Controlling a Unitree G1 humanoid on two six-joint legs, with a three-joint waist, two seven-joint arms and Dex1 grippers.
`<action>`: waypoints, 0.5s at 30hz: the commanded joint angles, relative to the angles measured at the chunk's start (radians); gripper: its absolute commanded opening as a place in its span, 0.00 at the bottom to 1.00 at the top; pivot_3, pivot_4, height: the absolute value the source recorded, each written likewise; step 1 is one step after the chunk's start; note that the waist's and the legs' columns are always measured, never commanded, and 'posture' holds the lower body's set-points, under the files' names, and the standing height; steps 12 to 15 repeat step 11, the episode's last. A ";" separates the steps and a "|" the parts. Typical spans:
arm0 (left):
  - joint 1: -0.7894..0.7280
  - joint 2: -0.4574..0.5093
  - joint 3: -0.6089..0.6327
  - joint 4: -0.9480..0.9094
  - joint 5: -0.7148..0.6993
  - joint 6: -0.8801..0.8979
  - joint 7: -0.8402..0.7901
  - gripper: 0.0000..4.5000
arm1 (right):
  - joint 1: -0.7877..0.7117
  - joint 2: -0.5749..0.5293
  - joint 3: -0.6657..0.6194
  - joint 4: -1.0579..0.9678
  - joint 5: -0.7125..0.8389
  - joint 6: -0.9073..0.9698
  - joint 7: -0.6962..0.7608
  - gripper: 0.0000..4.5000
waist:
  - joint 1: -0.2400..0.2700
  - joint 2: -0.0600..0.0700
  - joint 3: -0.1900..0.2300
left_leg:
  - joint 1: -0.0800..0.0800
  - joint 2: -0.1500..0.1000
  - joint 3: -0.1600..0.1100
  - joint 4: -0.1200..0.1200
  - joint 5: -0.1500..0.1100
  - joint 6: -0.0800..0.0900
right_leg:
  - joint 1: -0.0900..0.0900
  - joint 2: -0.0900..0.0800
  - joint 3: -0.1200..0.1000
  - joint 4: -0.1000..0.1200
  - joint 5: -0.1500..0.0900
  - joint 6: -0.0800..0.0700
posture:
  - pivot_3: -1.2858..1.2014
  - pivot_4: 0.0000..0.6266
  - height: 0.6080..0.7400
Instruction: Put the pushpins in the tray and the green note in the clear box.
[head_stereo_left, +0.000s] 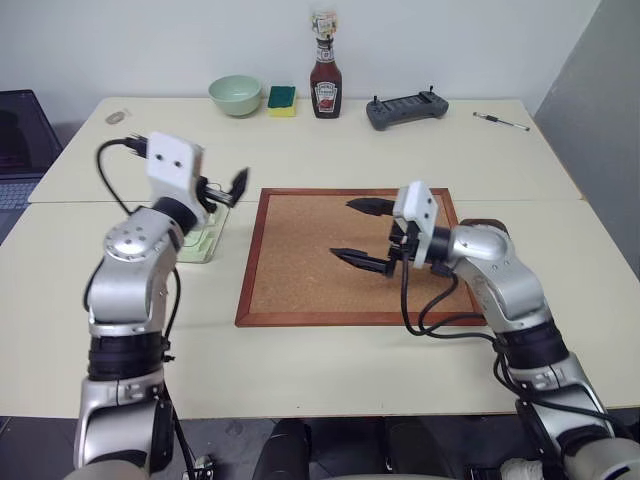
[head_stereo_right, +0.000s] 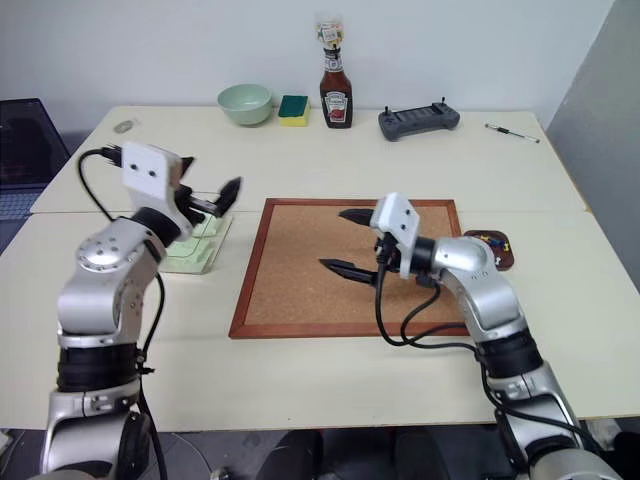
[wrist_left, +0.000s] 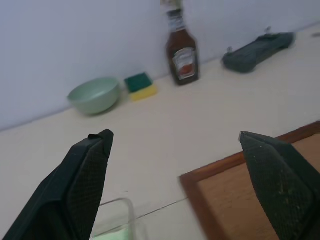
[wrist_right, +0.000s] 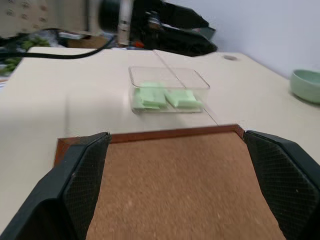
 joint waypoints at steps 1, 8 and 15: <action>0.071 -0.024 -0.052 -0.128 -0.016 -0.005 -0.031 0.95 | 0.090 -0.032 -0.061 -0.106 -0.015 -0.024 -0.063 1.00 | 0.000 0.000 0.000 | 0.000 0.000 0.000 0.000 0.000 0.000 | 0.000 0.000 0.000 0.000 0.000 0.000 | 0.52 0.24 1.00; 0.218 -0.078 -0.076 -0.188 -0.088 0.009 -0.080 0.95 | 0.282 -0.088 -0.150 -0.182 0.024 0.044 -0.117 1.00 | -0.003 0.000 0.000 | 0.001 0.000 0.001 0.001 -0.002 0.004 | 0.002 0.000 0.001 0.001 0.000 0.000 | 0.52 0.24 1.00; 0.270 -0.071 -0.100 -0.174 -0.067 -0.061 -0.120 0.95 | 0.314 -0.086 -0.165 -0.179 0.011 0.031 -0.144 1.00 | -0.003 0.000 0.000 | 0.002 0.000 0.001 0.001 -0.002 0.004 | 0.002 0.000 0.001 0.001 0.000 0.000 | 0.52 0.24 1.00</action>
